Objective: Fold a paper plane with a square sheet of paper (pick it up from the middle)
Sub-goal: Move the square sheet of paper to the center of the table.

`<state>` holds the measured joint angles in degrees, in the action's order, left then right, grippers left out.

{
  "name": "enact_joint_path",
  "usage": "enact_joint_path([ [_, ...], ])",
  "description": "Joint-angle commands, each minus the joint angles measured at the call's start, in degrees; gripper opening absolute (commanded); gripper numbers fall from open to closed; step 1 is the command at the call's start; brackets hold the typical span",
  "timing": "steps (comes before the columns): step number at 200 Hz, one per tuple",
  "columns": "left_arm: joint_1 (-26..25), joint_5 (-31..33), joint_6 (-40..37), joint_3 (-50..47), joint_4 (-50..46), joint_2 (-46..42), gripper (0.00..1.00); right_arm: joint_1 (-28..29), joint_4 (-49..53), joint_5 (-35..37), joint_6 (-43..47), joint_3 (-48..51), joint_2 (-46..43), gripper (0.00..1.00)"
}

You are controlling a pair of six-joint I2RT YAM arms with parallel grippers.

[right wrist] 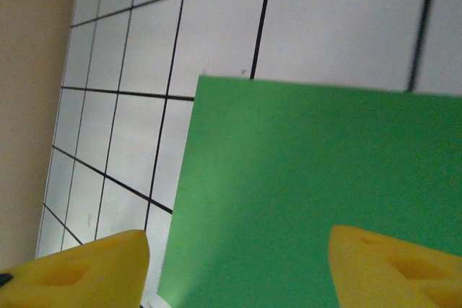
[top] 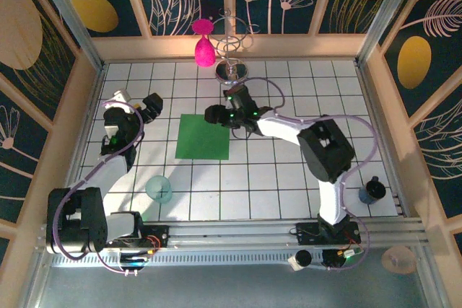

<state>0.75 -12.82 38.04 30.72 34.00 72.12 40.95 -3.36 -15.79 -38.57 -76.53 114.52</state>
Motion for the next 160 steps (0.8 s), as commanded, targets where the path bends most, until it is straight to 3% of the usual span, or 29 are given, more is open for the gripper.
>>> enact_joint_path([
  [1,0.2,-3.2,1.4,1.8,0.9,0.6,0.99,0.0,3.5,0.4,-4.0,-3.3,3.1,0.66],
  [82,0.2,-8.1,3.3,3.9,-1.5,4.3,0.99,-0.8,14.0,5.4,-2.6,-5.4,7.9,0.65],
  [160,-2.4,-14.6,7.4,6.3,-5.4,9.5,0.99,-7.1,19.6,11.2,6.9,16.1,-6.7,0.64],
])
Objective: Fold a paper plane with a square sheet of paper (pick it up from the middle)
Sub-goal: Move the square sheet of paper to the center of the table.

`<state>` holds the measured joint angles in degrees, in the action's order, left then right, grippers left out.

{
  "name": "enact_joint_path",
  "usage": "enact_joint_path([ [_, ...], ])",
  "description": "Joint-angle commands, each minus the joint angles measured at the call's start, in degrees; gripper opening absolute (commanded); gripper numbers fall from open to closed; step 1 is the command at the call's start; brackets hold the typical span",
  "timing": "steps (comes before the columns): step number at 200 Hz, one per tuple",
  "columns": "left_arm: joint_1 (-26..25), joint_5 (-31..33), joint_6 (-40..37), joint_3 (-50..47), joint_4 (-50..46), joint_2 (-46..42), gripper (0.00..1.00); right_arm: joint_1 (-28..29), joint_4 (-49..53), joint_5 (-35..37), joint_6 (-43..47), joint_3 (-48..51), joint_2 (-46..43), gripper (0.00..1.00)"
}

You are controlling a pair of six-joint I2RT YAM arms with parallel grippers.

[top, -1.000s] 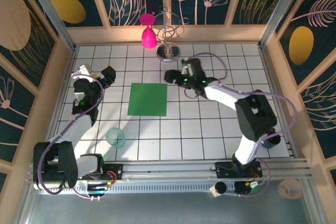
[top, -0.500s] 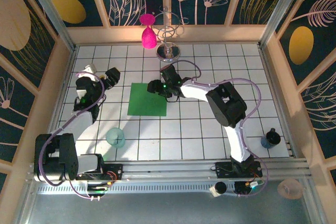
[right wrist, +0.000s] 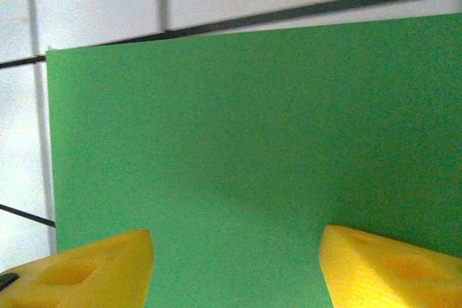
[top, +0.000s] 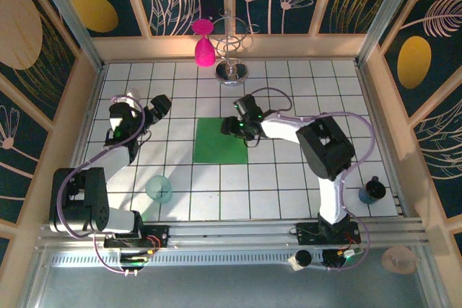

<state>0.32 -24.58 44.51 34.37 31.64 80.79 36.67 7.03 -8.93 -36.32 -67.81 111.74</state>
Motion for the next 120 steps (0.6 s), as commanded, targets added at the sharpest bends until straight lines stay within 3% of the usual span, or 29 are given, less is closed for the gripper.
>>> enact_joint_path([
  [1,-2.1,-2.8,0.9,2.7,-3.4,0.9,0.98,-3.0,9.2,4.3,4.7,7.6,-4.2,0.64],
  [45,-11.7,1.4,-2.5,9.8,-15.4,4.9,0.99,-7.0,2.5,-2.8,4.0,14.4,-17.3,0.64],
  [67,-18.6,5.6,-3.3,13.1,-20.8,6.7,0.99,-8.7,-0.1,-2.4,0.5,16.9,-22.7,0.64],
  [96,-25.3,4.2,-0.6,15.0,-23.2,10.4,0.99,-11.3,0.4,-2.9,-2.8,20.5,-26.0,0.62],
  [120,-30.2,4.2,1.4,16.8,-25.4,13.2,0.93,-12.4,1.6,-5.4,-3.8,21.7,-25.9,0.59],
])
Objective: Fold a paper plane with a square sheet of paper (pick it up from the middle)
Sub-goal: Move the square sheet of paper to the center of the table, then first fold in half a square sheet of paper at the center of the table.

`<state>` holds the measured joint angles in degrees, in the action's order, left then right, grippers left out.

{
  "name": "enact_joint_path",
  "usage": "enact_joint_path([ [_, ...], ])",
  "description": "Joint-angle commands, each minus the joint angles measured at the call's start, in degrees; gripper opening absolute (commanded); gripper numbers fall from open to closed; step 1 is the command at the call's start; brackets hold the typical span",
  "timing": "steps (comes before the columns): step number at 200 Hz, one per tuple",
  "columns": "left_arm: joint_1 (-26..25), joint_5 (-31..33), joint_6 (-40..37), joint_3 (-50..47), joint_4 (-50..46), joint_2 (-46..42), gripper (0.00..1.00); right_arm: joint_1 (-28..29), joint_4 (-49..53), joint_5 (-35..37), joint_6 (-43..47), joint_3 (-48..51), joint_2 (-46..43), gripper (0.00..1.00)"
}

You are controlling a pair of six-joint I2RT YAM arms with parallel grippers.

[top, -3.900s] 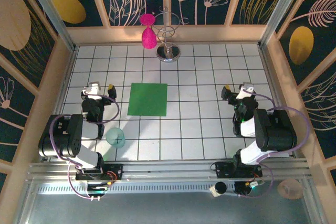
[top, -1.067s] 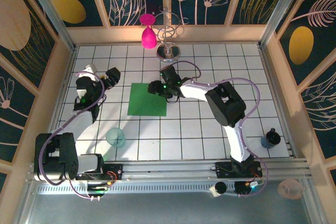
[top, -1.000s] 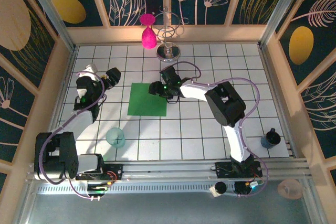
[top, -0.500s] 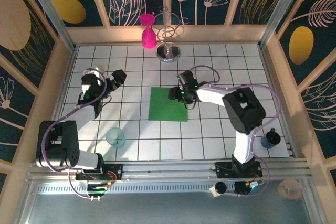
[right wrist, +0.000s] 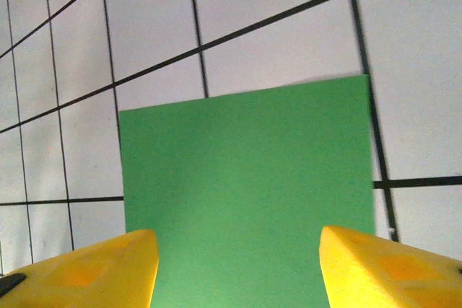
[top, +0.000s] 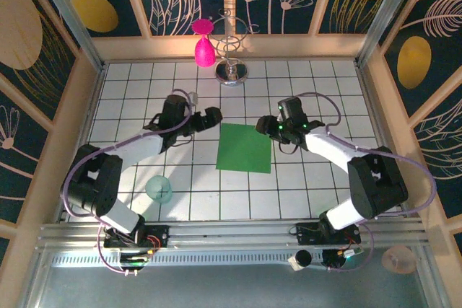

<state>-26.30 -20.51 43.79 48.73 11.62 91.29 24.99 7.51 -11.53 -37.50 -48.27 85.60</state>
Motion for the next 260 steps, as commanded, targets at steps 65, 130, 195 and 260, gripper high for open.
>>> enact_joint_path([
  [65,-10.3,1.1,3.2,10.2,-11.8,11.7,0.80,-0.9,1.3,-5.4,-3.0,1.9,5.0,0.45],
  [130,-11.1,-2.7,3.6,12.5,-11.7,16.3,0.78,-1.0,1.2,-6.2,-2.7,1.7,7.7,0.44],
  [195,-11.1,-1.0,4.3,10.4,-11.7,17.5,0.83,-1.0,0.4,-7.5,-2.6,1.6,10.6,0.42],
  [260,-11.2,0.3,4.5,9.0,-11.5,17.9,0.85,0.3,-3.4,-10.9,-3.8,1.4,13.1,0.38],
])
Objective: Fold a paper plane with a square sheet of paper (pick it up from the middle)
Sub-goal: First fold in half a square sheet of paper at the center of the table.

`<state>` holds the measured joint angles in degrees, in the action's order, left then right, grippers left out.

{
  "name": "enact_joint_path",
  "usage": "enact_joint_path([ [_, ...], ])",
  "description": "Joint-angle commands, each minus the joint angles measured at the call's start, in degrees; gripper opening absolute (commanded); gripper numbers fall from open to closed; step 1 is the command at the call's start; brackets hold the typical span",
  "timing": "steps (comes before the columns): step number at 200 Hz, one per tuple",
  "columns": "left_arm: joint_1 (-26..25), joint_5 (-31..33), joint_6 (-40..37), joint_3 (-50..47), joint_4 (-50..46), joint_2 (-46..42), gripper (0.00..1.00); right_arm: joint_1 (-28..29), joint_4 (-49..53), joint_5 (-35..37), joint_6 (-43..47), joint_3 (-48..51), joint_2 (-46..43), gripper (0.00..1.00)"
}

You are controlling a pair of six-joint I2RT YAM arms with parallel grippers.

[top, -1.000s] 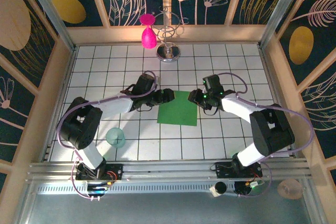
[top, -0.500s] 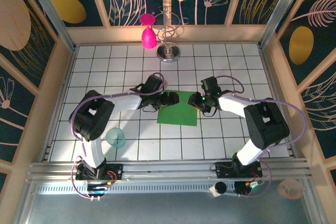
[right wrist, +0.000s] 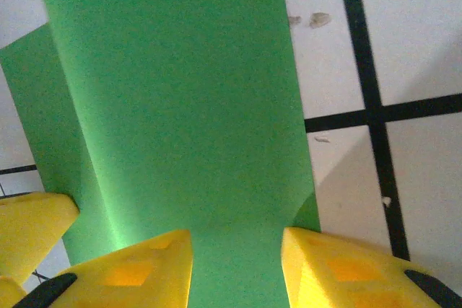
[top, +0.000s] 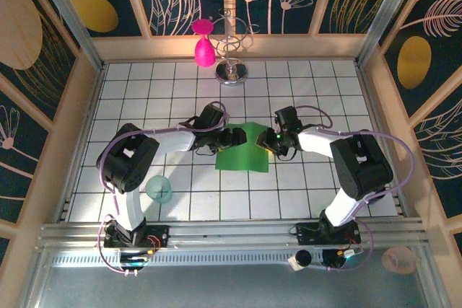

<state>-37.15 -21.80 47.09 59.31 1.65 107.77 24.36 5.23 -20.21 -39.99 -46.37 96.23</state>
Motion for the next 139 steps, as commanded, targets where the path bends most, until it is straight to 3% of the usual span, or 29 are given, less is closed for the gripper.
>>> enact_joint_path([
  [1,-0.3,1.6,1.1,-1.6,-1.5,1.5,0.85,0.9,-1.2,-2.3,-1.3,-0.5,2.6,0.38],
  [82,-0.3,3.6,1.0,-2.5,-2.0,0.4,0.84,3.7,-8.6,-8.6,-5.3,-2.1,6.4,0.34],
  [109,-0.4,4.8,0.8,-2.5,-2.7,0.4,0.79,4.1,-11.3,-10.8,-6.7,-1.7,7.0,0.32],
  [139,-0.3,6.6,0.8,-2.6,-3.2,0.3,0.67,3.5,-13.0,-10.6,-7.3,-0.2,5.1,0.31],
])
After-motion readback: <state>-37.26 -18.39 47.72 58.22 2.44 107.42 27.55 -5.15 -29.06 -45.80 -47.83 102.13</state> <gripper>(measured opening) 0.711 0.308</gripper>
